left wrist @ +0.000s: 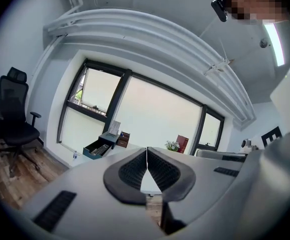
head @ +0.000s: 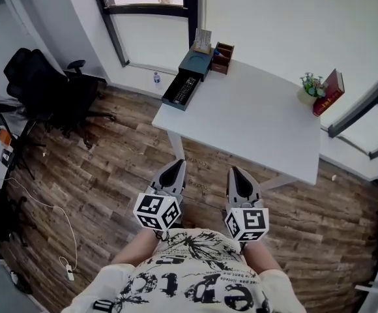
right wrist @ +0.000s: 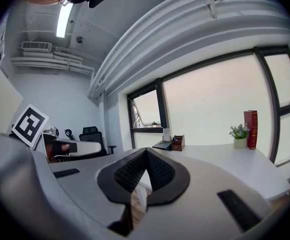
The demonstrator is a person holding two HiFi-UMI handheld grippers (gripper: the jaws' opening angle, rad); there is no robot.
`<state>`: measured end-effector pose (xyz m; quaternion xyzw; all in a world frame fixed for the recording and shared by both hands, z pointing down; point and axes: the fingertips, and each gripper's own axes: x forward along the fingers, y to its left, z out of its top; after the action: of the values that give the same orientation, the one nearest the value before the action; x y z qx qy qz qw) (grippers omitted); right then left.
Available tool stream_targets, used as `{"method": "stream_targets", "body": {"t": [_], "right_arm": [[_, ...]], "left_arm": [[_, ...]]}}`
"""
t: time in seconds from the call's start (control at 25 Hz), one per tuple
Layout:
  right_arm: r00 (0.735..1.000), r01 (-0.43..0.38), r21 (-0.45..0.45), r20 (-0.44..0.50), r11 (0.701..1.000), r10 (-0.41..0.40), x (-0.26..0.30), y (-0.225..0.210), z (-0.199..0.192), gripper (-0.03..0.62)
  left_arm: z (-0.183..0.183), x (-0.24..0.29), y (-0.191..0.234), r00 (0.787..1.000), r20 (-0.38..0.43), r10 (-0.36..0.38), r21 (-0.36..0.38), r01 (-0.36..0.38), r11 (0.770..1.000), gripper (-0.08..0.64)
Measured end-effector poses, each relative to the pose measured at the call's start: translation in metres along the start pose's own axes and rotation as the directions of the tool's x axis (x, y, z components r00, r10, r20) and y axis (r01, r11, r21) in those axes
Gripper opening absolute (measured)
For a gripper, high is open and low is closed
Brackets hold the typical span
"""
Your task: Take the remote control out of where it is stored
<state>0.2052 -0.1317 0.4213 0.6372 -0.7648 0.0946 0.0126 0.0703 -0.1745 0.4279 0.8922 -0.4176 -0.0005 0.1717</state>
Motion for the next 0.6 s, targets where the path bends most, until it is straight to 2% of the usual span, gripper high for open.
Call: {"method": "stream_targets", "body": {"t": [0.24,0.36,0.6], "right_arm": [[0.997,0.077,0.021,0.007,0.997,-0.077,0.061,-0.014,0.010,-0.008],[0.997,0.069,0.048,0.024,0.996,-0.070,0.104,-0.009,0.020,-0.008],[0.989,0.141,0.046,0.038,0.989,-0.143,0.196,-0.001,0.045,-0.008]], "left_arm": [[0.027,0.061,0.035,0.997,-0.007,-0.077,0.064,0.077,0.995,0.009],[0.040,0.096,0.065,0.994,-0.026,-0.105,0.095,0.107,0.990,0.009],[0.079,0.157,0.137,0.987,-0.044,-0.156,0.128,0.161,0.979,0.009]]}}
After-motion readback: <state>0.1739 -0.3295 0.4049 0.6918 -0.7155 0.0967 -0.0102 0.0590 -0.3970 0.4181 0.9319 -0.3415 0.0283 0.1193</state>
